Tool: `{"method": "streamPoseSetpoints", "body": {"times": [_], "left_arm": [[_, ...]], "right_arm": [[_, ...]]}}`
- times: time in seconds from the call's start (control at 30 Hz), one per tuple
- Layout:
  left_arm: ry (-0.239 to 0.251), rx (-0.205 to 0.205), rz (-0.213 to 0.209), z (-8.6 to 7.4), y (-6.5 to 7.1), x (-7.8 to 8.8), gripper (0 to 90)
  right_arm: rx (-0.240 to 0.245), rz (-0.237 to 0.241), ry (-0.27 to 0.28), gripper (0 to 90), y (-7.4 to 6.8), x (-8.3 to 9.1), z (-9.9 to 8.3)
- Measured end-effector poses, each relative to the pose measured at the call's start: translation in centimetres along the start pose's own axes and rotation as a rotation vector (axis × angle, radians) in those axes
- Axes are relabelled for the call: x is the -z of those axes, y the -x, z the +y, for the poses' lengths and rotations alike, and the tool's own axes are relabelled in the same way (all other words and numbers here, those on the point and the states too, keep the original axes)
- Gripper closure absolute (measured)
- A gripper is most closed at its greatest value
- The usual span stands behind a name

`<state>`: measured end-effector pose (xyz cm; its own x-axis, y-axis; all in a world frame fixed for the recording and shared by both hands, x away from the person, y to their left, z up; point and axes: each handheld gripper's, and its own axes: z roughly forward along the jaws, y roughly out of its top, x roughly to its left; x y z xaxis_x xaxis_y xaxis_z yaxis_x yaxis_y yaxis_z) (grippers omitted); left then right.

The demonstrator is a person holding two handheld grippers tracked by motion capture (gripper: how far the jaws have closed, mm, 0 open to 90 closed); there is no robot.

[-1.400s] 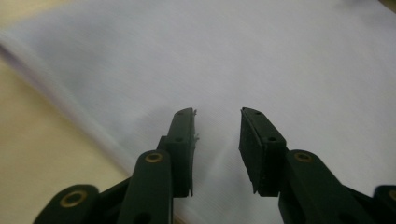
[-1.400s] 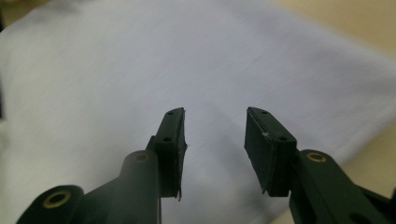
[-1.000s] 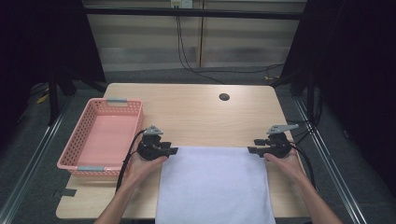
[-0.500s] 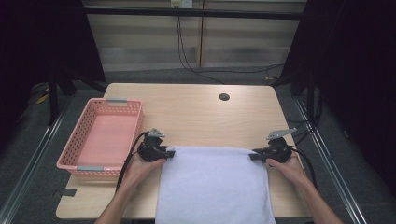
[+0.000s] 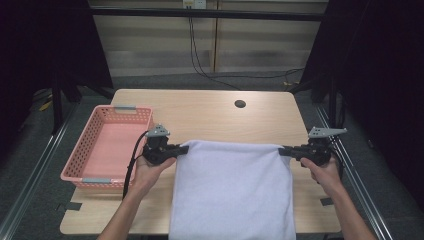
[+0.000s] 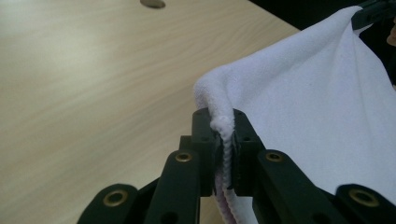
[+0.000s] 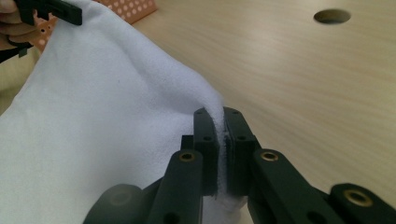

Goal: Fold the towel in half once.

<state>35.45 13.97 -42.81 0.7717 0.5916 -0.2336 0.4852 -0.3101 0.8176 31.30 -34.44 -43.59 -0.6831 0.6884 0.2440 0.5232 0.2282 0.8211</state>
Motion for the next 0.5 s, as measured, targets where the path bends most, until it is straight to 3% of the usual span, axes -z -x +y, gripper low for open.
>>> {"method": "streamPoseSetpoints", "body": {"times": [0.17, 0.5], "left_arm": [[0.033, -0.033, 0.012, 2.7, -0.2, 0.5, 83.2], [0.033, -0.031, 0.083, 5.9, -3.2, -1.5, 83.0]], "right_arm": [[0.007, -0.028, 0.042, 86.0, 0.6, 0.7, 2.1], [0.018, -0.093, 0.062, 86.0, 3.3, -0.5, 6.5]]}}
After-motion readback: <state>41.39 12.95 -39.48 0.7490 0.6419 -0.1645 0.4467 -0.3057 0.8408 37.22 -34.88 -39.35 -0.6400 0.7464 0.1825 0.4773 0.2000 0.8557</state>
